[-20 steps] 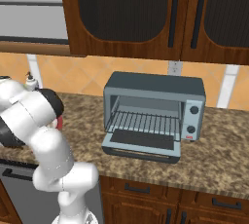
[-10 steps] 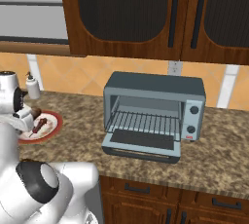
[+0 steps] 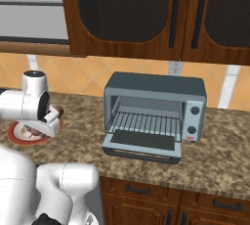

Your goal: Pick up the kebab skewer and baguette bread, and place them inside the toaster oven. Close the toaster oven door and start by setting the timer.

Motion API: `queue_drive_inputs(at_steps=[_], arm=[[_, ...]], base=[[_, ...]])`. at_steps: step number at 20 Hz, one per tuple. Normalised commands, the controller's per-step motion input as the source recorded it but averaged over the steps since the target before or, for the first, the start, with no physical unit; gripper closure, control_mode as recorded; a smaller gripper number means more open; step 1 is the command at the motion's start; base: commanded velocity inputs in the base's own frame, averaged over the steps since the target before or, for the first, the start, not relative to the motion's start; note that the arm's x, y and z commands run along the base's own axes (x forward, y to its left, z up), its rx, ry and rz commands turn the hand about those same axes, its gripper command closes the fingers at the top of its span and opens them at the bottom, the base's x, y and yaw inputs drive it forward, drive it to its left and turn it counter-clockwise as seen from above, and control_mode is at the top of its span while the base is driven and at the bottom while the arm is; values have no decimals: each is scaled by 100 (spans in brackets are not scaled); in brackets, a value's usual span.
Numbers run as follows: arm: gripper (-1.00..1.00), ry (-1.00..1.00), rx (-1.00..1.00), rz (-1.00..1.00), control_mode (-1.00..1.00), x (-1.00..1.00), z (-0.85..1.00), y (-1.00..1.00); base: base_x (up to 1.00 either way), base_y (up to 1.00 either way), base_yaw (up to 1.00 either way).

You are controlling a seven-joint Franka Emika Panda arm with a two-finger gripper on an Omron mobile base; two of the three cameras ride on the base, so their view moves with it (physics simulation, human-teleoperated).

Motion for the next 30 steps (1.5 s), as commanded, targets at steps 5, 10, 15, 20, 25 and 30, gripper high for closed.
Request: queue_drive_inputs(at_steps=[5,10,15,20,25,30], arm=[[100,3,0,0,-100,0,17,-100],[100,0,0,0,-100,0,2,-100],[100,1,0,0,-100,4,0,-100],[100,1,0,3,-100,35,2,-91],[100,0,0,10,-100,70,0,-59],[100,0,-2,12,-100,59,-6,-8]], base=[[0,0,0],[0,0,0],[0,0,0],[0,0,0],[0,0,0],[0,0,0]])
